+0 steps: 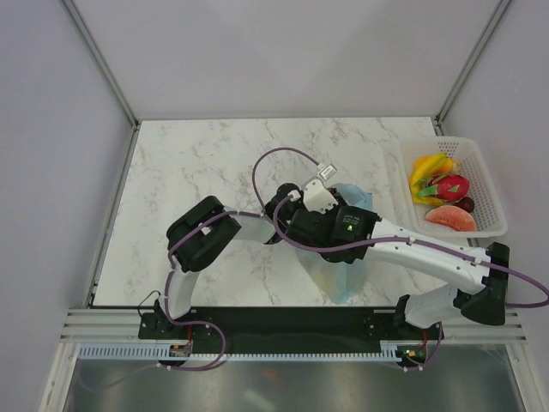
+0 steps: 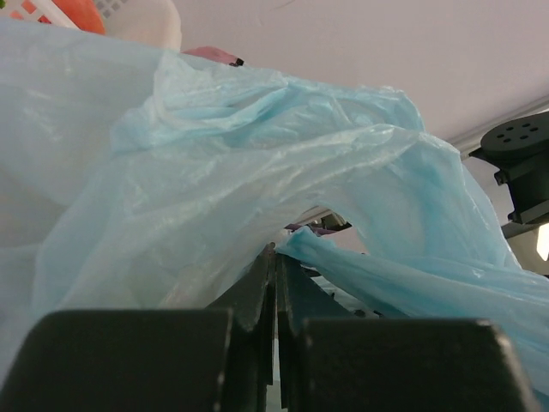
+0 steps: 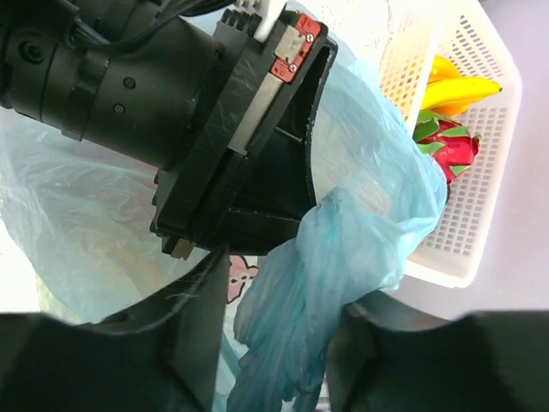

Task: Place the fake fruits into the plastic bag and tie a complex knot
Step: Tie the plastic bag at the center of the board.

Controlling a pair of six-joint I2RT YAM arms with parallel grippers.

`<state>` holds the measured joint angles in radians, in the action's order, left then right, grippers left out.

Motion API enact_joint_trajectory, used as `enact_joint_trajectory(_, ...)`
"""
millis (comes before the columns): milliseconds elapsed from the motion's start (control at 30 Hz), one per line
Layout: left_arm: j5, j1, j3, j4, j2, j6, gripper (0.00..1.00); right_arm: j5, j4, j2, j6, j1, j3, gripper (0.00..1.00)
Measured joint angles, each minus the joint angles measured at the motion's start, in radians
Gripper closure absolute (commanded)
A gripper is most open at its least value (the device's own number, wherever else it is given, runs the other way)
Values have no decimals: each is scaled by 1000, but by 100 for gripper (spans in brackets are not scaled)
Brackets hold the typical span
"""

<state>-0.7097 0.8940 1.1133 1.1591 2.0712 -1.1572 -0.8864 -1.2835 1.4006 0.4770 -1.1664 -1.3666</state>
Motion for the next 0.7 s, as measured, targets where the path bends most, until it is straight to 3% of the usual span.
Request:
enact_joint_trajectory(467, -7, -1, -2, -72, -36, 29, 98, 73, 57, -76, -10, -2, 20, 32)
enact_joint_trajectory(700, -8, -1, -2, -77, -36, 32, 98, 82, 56, -76, -10, -2, 20, 16)
